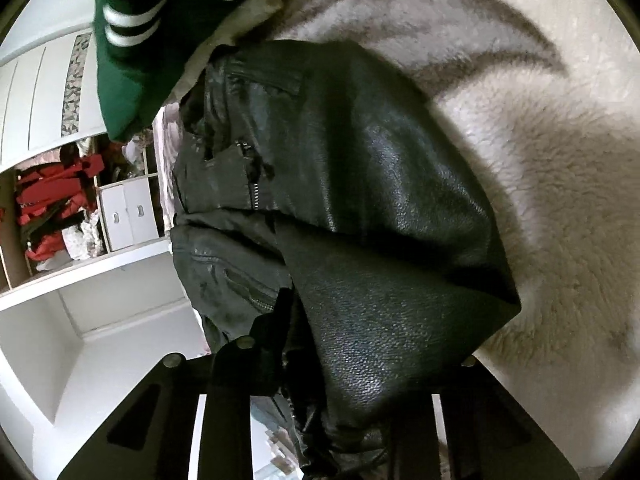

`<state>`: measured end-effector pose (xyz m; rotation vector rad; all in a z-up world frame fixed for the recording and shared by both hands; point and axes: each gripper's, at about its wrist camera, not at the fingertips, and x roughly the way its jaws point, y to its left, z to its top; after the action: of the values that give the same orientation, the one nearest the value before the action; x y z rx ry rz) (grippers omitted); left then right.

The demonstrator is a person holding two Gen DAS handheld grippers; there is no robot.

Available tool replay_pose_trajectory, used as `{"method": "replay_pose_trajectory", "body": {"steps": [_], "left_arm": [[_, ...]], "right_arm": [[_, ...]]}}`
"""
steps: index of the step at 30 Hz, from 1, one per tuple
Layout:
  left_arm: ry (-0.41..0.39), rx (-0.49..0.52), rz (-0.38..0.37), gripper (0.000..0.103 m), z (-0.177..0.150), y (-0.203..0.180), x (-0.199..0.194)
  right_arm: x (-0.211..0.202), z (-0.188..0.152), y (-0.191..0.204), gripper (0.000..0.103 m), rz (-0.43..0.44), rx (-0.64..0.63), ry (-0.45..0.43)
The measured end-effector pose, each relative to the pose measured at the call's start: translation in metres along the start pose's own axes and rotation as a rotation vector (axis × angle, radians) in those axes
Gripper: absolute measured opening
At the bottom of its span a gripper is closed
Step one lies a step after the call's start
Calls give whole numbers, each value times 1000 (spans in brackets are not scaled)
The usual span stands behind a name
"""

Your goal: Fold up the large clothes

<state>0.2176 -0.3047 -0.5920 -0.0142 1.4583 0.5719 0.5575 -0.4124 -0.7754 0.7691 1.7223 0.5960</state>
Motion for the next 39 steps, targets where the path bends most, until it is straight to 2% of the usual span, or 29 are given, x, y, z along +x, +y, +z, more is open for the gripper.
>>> {"method": "replay_pose_trajectory", "body": {"steps": [5, 8, 12, 16, 20, 24, 26, 29, 31, 32, 33, 34, 35, 36, 38, 39], "left_arm": [[-47, -4, -64, 8, 0, 24, -23], [-94, 4, -103, 8, -1, 49, -48], [-129, -17, -160, 6, 6, 93, -72], [-110, -111, -259, 6, 28, 154, -73], [-72, -217, -353, 6, 57, 223, -44], [-2, -272, -441, 6, 81, 279, 11], [45, -285, -506, 6, 96, 303, 54], [130, -265, -609, 10, 113, 322, 117], [201, -268, -716, 14, 117, 331, 144], [217, -278, -768, 14, 116, 334, 148], [223, -277, -808, 15, 115, 337, 149], [224, -275, -840, 22, 112, 341, 147], [227, -273, -849, 26, 108, 345, 144], [225, -274, -838, 26, 104, 351, 141], [215, -281, -829, 28, 97, 359, 136], [210, -283, -823, 30, 94, 363, 132]], "right_arm": [[-24, -5, 34, 23, -26, -36, -21], [-38, -10, 71, 23, -74, -70, -23], [-44, -23, 139, 23, -174, -143, -12], [-18, -31, 216, 23, -269, -206, 13], [48, -28, 291, 23, -399, -248, 39], [131, -19, 337, 23, -538, -231, 69], [175, -10, 348, 23, -619, -215, 89], [233, 10, 344, 25, -733, -148, 114], [254, 17, 337, 35, -760, -103, 137], [259, 19, 334, 36, -773, -102, 154], [259, 20, 334, 41, -774, -100, 165], [255, 19, 334, 65, -719, -92, 170], [248, 18, 334, 77, -603, -79, 188], [239, 17, 335, 84, -491, -71, 214], [212, 12, 342, 85, -370, -89, 211], [201, 9, 343, 85, -344, -107, 208]]}}
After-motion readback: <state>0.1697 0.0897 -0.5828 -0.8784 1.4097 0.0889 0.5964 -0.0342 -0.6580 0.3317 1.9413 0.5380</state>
